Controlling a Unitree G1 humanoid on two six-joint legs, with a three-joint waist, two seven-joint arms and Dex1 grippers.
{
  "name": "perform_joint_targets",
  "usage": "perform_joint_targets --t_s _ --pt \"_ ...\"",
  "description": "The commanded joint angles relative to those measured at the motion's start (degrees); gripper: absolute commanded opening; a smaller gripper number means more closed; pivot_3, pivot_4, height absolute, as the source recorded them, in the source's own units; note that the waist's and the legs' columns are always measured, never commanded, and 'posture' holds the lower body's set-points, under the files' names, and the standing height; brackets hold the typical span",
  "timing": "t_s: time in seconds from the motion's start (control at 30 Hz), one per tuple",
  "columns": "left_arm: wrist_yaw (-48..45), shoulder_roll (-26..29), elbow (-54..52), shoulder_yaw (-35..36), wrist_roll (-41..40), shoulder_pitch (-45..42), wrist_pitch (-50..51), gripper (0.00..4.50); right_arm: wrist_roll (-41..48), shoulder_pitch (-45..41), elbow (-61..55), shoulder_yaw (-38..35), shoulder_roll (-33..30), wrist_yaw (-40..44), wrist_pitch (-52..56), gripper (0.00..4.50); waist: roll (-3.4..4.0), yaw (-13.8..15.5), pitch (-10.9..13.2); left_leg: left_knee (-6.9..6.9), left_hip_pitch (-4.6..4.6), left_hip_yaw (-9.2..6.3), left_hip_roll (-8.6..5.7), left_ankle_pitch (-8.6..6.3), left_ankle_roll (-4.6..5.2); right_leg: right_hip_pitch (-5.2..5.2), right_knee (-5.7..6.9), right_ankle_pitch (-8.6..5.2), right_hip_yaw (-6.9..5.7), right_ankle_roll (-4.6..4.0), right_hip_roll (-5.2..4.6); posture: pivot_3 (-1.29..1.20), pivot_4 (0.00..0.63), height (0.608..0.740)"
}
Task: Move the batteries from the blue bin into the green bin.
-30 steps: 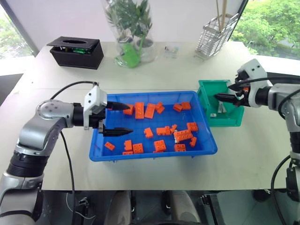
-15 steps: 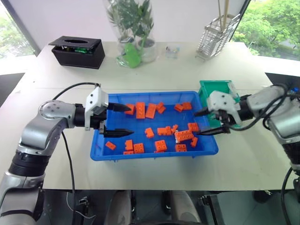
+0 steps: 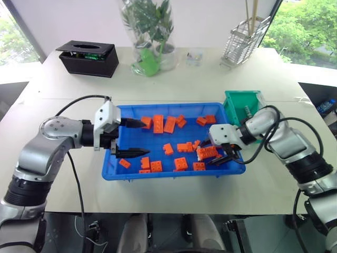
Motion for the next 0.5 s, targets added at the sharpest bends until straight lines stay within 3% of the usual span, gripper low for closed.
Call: perform_joint_targets --t_s 0.03,0.07,0.17,0.33,0.5 --pt "0.3 0.8 -1.7 1.7 -0.8 0.1 0.0 4.5 -0.9 -1.0 0.3 -0.7 0.0 0.3 -1.1 2.86 0.0 0.0 0.0 0.0 0.0 0.0 0.0 0.0 0.0 0.0 0.0 0.0 0.0 0.0 0.0 0.0 0.15 0.736" --pt "0.3 0.8 -1.7 1.7 -0.9 0.0 0.0 4.5 -0.9 -1.0 0.3 -0.9 0.0 0.5 -1.0 2.57 0.0 0.0 0.0 0.0 0.0 0.0 0.0 0.0 0.0 0.0 0.0 0.0 0.0 0.01 0.0 0.0 0.15 0.736" --pt "0.3 0.8 -1.6 1.6 -0.8 -0.2 -0.1 4.5 0.1 -2.0 -0.7 -1.8 0.5 1.1 0.5 1.15 0.0 0.0 0.0 0.01 0.0 0.01 0.0 0.0 0.0 0.02 0.0 0.0 0.0 0.01 0.0 0.0 0.15 0.736" --pt "0.1 0.4 -1.1 1.1 -0.5 -0.7 -0.5 4.5 6.3 -7.5 -3.8 -4.6 6.5 0.2 10.6 1.11 0.01 -0.5 0.0 0.0 0.03 0.0 0.01 0.0 0.0 -0.01 0.04 0.03 0.01 0.04 0.01 0.0 0.15 0.736" --pt "-0.1 -0.3 -0.2 0.4 -0.2 -1.8 -1.0 4.5 4.2 -11.3 -4.2 -1.3 16.5 -6.8 14.1 1.11 0.0 -0.3 0.0 -0.03 0.08 -0.07 0.06 0.01 -0.02 0.0 0.15 0.07 -0.05 0.1 0.13 0.0 0.15 0.736"
